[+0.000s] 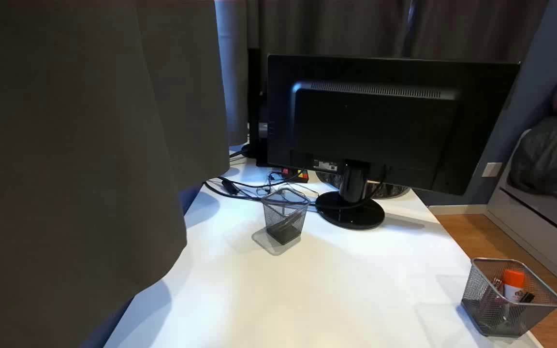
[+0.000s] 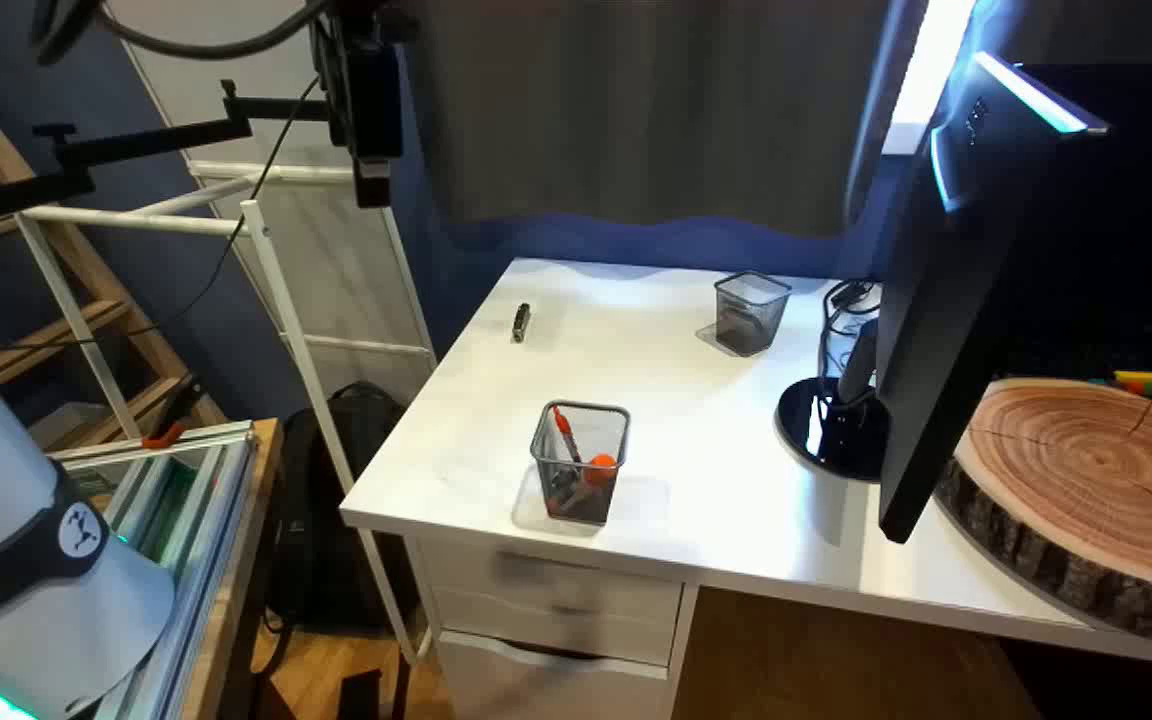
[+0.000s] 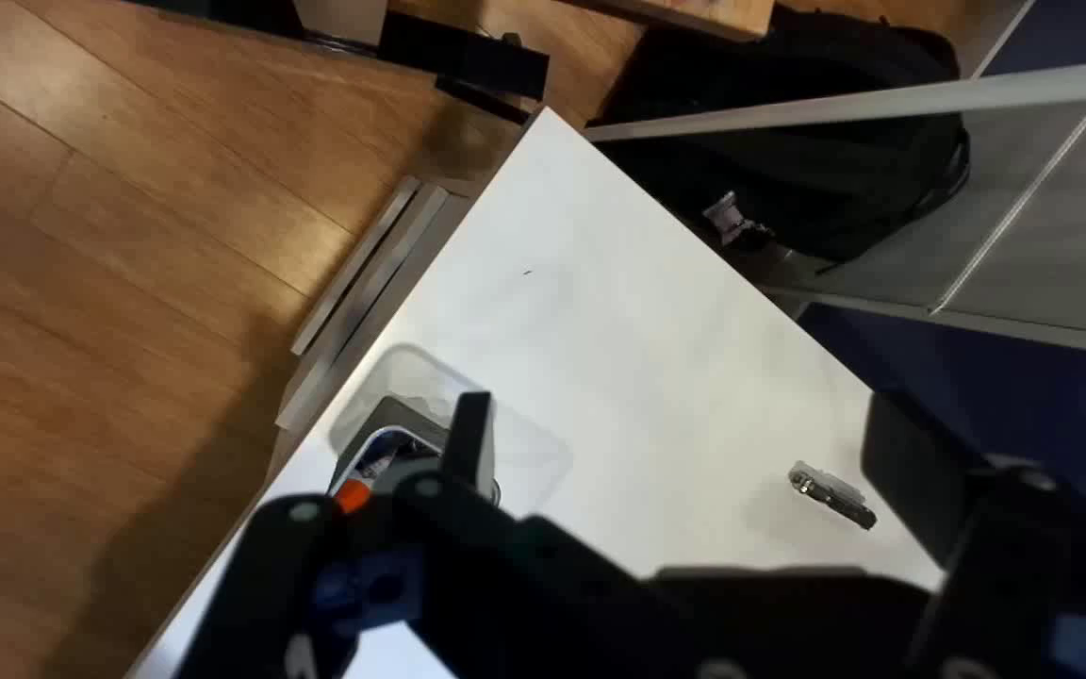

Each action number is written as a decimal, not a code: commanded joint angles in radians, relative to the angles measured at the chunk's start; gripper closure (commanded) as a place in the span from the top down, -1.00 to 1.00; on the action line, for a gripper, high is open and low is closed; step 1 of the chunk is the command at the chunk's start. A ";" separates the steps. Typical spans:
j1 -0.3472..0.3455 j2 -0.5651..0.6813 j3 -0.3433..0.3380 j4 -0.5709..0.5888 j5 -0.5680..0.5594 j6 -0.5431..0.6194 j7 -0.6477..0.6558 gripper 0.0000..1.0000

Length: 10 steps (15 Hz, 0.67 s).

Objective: Move the empty pens and pencils desktop storage organiser to the left

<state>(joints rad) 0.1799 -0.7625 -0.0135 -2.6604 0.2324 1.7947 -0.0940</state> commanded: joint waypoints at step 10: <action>-0.081 0.072 0.026 0.074 -0.032 0.194 0.013 1.00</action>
<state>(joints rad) 0.1399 -0.7548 -0.0127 -2.6533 0.2315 1.8823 -0.0910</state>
